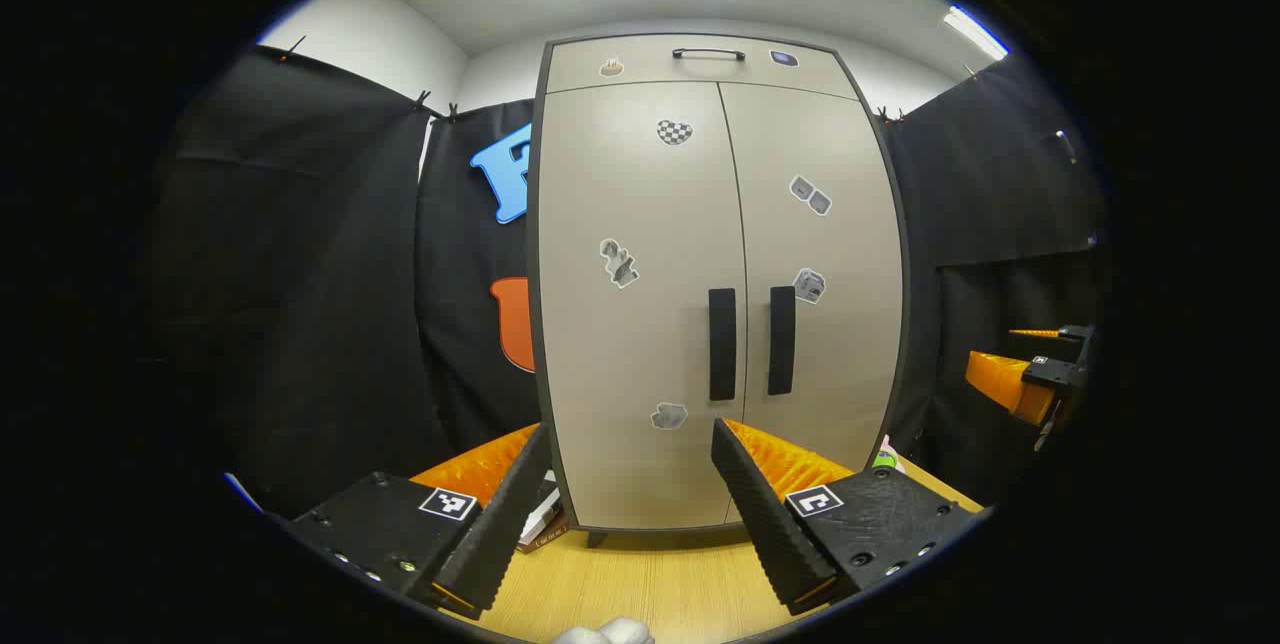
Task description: Open the right door of the double-door shoe cabinet with the right hand, and open the left door with the left hand.
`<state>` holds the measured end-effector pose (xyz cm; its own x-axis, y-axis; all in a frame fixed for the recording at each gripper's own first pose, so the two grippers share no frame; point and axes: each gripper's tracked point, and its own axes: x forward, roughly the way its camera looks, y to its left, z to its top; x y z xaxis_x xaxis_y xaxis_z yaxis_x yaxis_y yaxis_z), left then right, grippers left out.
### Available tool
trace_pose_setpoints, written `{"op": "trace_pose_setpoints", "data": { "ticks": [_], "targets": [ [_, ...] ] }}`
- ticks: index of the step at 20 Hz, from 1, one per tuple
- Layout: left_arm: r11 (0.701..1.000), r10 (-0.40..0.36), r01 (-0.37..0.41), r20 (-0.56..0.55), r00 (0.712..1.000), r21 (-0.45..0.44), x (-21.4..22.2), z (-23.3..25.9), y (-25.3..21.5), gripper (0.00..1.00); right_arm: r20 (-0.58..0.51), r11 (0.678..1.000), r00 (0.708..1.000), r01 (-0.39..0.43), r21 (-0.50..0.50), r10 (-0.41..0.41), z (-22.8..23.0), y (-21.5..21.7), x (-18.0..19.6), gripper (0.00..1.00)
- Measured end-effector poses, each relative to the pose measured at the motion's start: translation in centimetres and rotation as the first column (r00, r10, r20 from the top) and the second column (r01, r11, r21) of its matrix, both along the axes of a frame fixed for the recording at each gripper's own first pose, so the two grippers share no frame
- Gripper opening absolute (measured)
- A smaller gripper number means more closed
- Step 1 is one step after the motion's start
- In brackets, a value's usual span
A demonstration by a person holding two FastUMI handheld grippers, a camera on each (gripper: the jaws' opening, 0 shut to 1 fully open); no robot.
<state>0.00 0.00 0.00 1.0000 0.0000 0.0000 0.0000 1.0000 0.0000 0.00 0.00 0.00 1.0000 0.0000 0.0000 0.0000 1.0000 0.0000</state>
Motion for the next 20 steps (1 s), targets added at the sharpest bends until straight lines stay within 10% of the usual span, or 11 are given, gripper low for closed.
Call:
{"op": "trace_pose_setpoints", "data": {
  "ticks": [20],
  "targets": [
    [1.000, 0.012, -0.012, -0.015, 1.000, -0.004, -2.3, -0.6, 0.7, 0.96, -0.027, 0.999, 0.999, -0.034, -0.010, 0.033, -1.1, 2.5, 1.7, 1.00]
  ]
}}
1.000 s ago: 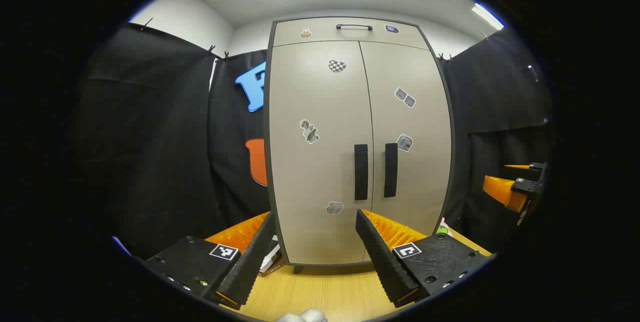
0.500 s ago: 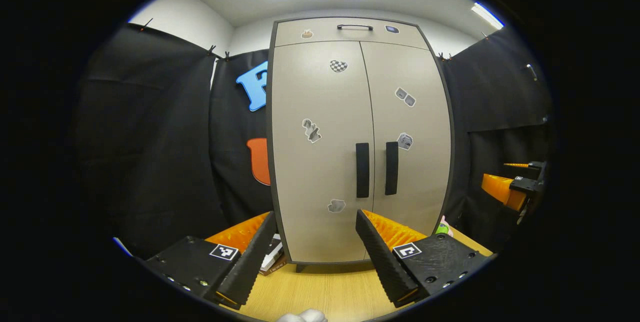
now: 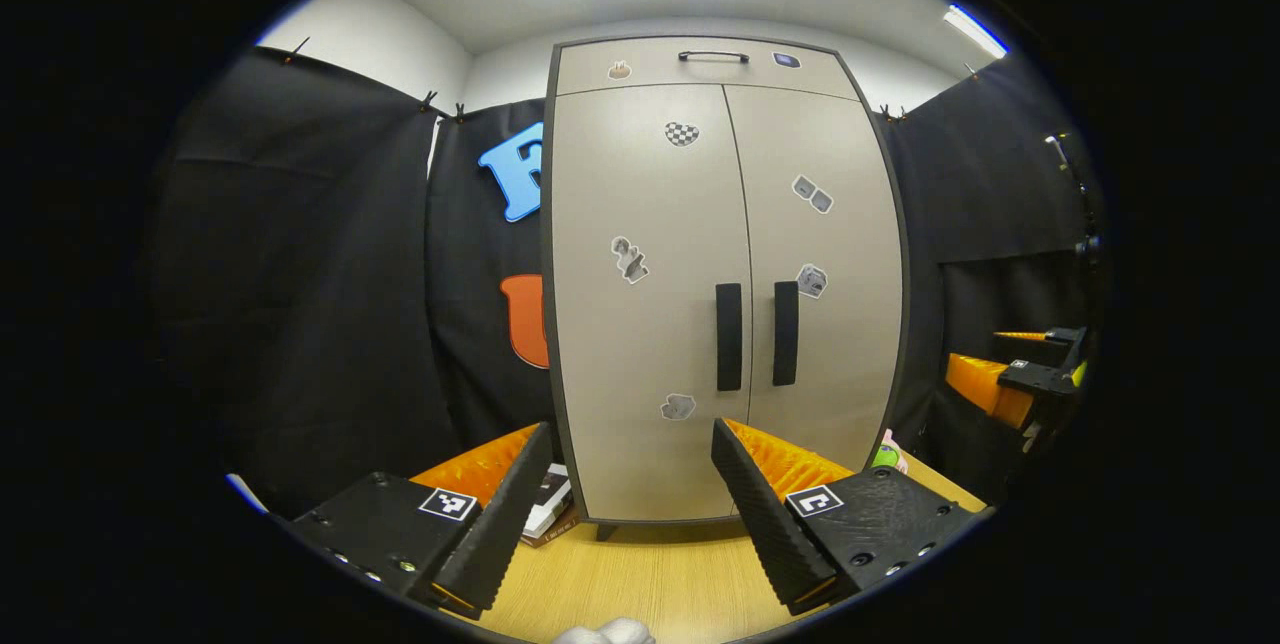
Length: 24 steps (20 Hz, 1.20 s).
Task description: Open the right door of the double-door shoe cabinet with the right hand, and open the left door with the left hand.
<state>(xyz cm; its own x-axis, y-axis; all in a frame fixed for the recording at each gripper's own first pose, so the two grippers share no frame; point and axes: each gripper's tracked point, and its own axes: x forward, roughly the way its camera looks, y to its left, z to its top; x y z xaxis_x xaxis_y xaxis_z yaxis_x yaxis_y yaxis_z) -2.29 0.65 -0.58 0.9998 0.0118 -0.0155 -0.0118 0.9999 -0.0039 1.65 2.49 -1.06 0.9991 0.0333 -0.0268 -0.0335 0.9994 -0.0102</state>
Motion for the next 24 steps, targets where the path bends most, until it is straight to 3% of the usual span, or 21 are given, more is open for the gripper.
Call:
{"op": "trace_pose_setpoints", "data": {
  "ticks": [7, 18, 24],
  "targets": [
    [0.999, 0.054, -0.054, -0.010, 0.999, 0.010, -2.4, -0.6, 2.3, 0.96, 0.020, 0.999, 0.999, -0.043, -0.025, 0.044, 0.8, 5.3, 5.4, 1.00],
    [0.992, 0.129, -0.129, -0.040, 0.991, 0.013, -3.7, -1.6, 5.3, 0.96, 0.017, 0.999, 0.999, -0.042, 0.008, 0.042, 2.9, 12.0, 16.0, 1.00],
    [0.989, 0.147, -0.147, -0.048, 0.988, 0.012, -3.3, -1.7, 6.2, 0.96, -0.008, 0.999, 0.999, -0.036, 0.021, 0.036, 3.2, 13.6, 18.8, 0.85]
  ]
}}
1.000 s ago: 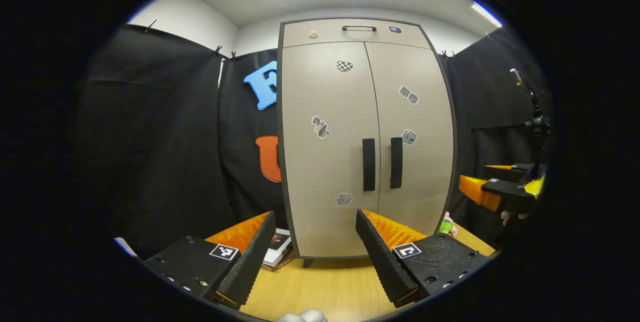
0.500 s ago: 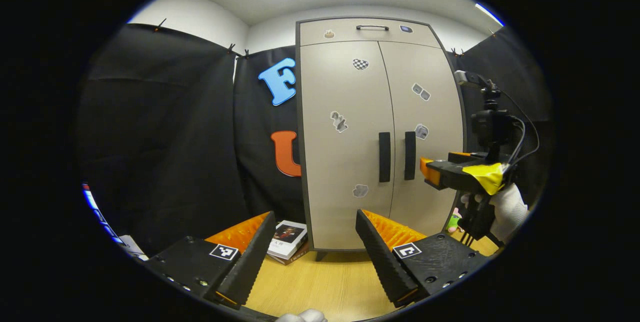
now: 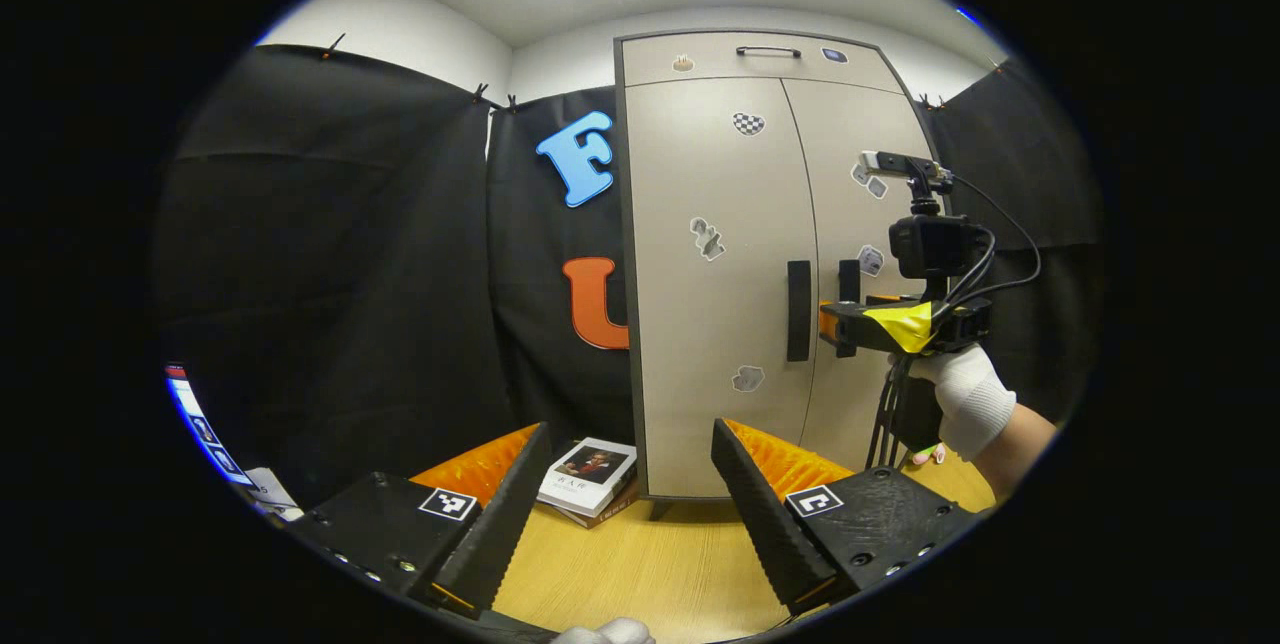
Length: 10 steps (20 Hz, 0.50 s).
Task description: Open the right door of the double-door shoe cabinet with the right hand, and open the left door with the left hand.
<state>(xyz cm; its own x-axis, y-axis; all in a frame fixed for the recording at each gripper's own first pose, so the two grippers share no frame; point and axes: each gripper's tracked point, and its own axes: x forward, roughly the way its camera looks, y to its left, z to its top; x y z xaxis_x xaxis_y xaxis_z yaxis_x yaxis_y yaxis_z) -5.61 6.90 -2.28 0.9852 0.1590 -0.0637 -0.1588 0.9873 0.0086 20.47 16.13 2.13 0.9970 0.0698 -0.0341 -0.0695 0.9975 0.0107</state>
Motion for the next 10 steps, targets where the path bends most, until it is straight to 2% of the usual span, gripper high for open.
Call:
{"op": "trace_pose_setpoints", "data": {
  "ticks": [2, 3, 4, 9, 10],
  "targets": [
    [1.000, 0.001, -0.001, -0.004, 1.000, -0.004, 0.0, -0.1, 0.3, 0.96, -0.021, 1.000, 1.000, 0.003, 0.012, -0.002, -0.3, 0.3, 0.6, 0.78],
    [1.000, 0.003, -0.003, -0.003, 1.000, -0.004, 0.0, -0.1, 0.5, 0.96, -0.030, 1.000, 1.000, 0.004, 0.020, -0.003, -0.4, 0.3, 0.8, 0.70],
    [1.000, 0.006, -0.006, -0.002, 1.000, -0.003, 0.0, -0.1, 0.6, 0.96, -0.034, 1.000, 0.999, 0.012, 0.027, -0.012, -0.5, 0.3, 1.0, 0.68],
    [1.000, 0.016, -0.016, -0.004, 1.000, -0.015, 0.0, -0.2, 1.3, 0.96, -0.044, 0.998, 0.998, 0.046, 0.040, -0.044, -0.5, -0.5, 1.4, 0.36],
    [1.000, 0.016, -0.016, -0.005, 1.000, -0.014, 0.0, -0.2, 1.4, 0.96, -0.046, 0.998, 0.998, 0.045, 0.041, -0.043, -0.6, -0.5, 1.4, 0.36]
  ]
}}
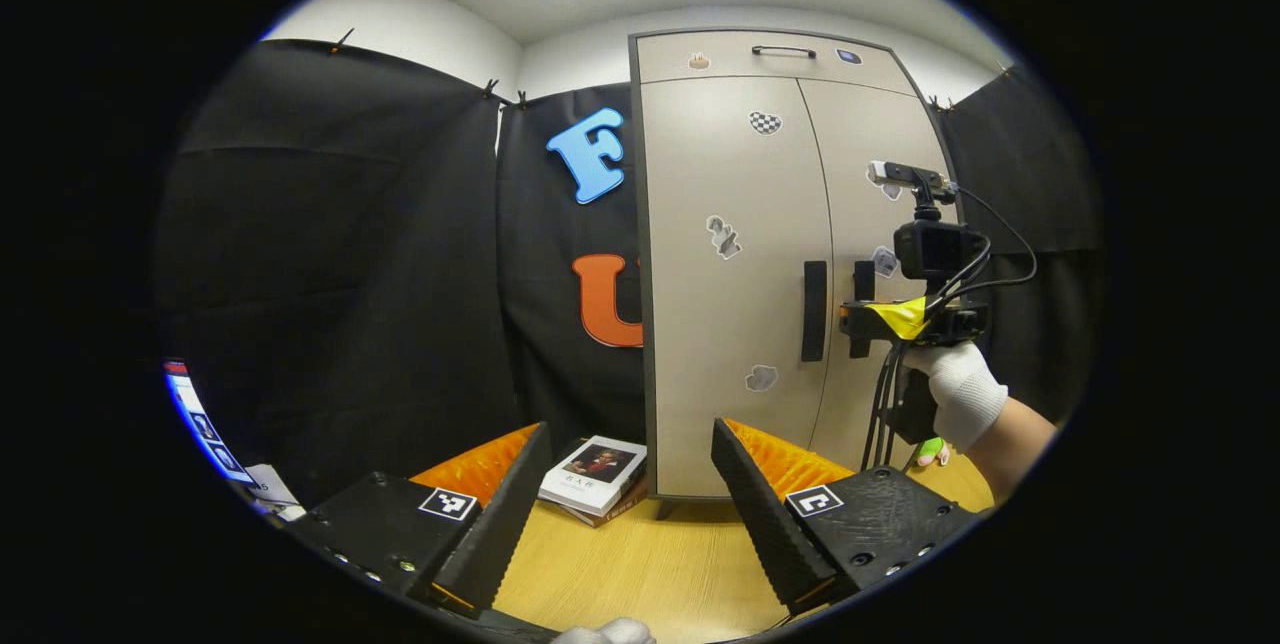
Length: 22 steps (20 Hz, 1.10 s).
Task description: Open the right door of the double-door shoe cabinet with the right hand, and open the left door with the left hand.
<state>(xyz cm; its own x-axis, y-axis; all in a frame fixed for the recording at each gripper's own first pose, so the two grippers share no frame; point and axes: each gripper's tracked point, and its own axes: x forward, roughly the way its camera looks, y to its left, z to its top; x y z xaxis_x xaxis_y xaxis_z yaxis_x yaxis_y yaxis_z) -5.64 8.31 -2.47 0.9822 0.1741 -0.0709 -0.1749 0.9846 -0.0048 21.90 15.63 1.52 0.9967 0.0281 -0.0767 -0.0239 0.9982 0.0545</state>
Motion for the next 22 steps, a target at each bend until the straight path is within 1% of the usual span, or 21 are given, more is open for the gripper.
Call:
{"op": "trace_pose_setpoints", "data": {
  "ticks": [4, 8, 15, 22],
  "targets": [
    [1.000, -0.008, 0.008, 0.008, 1.000, -0.002, -0.1, 0.1, 0.0, 0.96, -0.009, 1.000, 1.000, -0.023, 0.003, 0.023, 0.0, 0.0, -0.3, 0.29],
    [1.000, -0.017, 0.017, 0.014, 1.000, -0.013, -0.3, -0.1, 0.1, 0.96, -0.005, 0.999, 0.999, -0.051, -0.015, 0.051, -0.2, -0.2, -1.6, 0.25],
    [0.999, -0.031, 0.031, 0.025, 0.999, -0.025, -1.6, -0.3, -0.1, 0.96, 0.002, 0.996, 0.996, -0.084, -0.012, 0.084, -0.4, -2.0, -6.4, 0.24],
    [0.997, -0.070, 0.071, 0.035, 0.997, -0.027, -2.3, -0.3, -1.4, 0.96, -0.003, 0.994, 0.994, -0.110, 0.013, 0.110, -0.7, -4.7, -10.8, 0.23]
  ]
}}
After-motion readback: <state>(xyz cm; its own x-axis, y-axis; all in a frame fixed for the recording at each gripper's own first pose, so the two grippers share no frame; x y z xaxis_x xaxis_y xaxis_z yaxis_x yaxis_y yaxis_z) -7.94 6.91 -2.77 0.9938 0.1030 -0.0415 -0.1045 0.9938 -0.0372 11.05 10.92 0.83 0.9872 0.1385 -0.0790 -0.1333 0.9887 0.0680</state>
